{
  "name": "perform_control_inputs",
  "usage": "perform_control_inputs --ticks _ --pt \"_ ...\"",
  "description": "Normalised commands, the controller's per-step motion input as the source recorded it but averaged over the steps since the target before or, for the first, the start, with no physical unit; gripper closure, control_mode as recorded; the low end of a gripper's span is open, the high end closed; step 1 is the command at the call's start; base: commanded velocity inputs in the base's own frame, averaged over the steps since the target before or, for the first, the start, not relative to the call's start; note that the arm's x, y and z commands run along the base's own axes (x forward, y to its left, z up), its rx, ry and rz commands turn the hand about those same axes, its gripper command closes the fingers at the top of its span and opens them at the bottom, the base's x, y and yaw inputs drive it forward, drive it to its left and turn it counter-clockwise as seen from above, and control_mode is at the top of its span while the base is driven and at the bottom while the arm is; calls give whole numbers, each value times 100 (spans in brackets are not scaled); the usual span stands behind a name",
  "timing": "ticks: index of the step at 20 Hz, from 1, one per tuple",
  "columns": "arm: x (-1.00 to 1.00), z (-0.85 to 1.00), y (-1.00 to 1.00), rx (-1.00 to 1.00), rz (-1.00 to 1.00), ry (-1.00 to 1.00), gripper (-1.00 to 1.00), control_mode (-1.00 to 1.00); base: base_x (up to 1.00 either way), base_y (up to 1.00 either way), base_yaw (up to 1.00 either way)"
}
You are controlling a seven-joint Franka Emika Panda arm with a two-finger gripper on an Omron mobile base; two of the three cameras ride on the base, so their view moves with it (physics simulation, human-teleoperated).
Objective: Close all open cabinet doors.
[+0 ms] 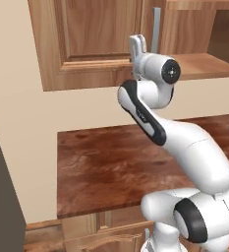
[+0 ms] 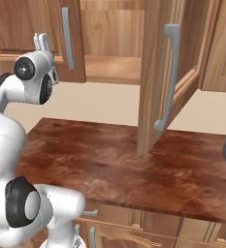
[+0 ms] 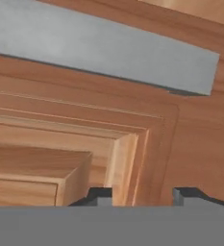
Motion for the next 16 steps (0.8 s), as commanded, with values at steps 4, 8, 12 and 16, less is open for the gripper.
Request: perform_control_inputs --ticks 4,8,12,16 --pt "-44 -2 -3 1 15 0 -100 -100 0 0 0" --pt "-100 0 6 0 15 0 -100 -100 0 0 0" --pt "-100 18 14 0 14 0 -100 -100 0 0 0" --pt "-95 60 2 0 10 0 -100 -100 0 0 0"
